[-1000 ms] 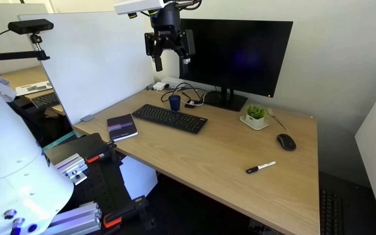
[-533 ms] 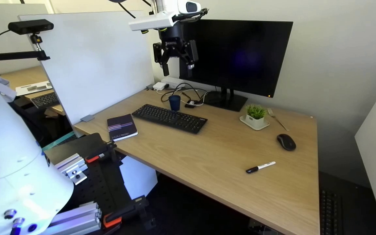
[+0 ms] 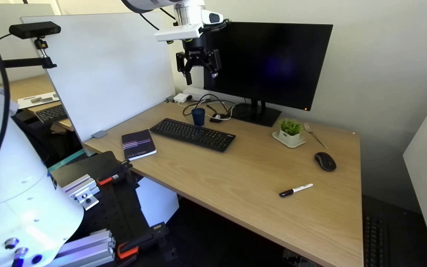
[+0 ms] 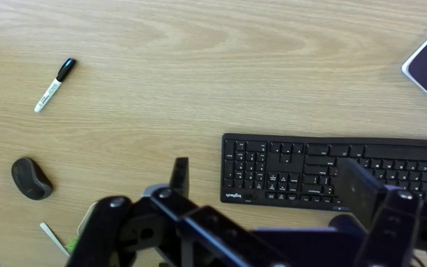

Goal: Move the cup to the right

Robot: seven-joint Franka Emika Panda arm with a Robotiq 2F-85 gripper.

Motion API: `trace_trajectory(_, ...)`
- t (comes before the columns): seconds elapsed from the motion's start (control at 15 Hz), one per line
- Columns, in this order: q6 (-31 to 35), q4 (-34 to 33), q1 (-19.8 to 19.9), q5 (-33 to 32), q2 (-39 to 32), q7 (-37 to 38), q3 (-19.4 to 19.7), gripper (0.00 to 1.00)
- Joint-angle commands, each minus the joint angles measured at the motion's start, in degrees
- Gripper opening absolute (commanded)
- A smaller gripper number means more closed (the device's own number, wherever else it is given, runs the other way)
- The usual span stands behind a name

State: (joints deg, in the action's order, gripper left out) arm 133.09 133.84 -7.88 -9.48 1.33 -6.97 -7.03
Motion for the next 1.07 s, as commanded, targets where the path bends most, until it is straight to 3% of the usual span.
trace_trajectory(0.0, 0.6, -5.0, -0.5, -2.2, -5.2, 1.8, -0.9, 1.00)
trace_trajectory(0.53, 2.0, -17.7, -2.8, -5.1, -19.0, 3.7, -0.5, 1.00)
trace_trajectory(1.0, 2.2, -25.6, -4.9, -5.1, -26.9, 4.2, -0.4, 1.00)
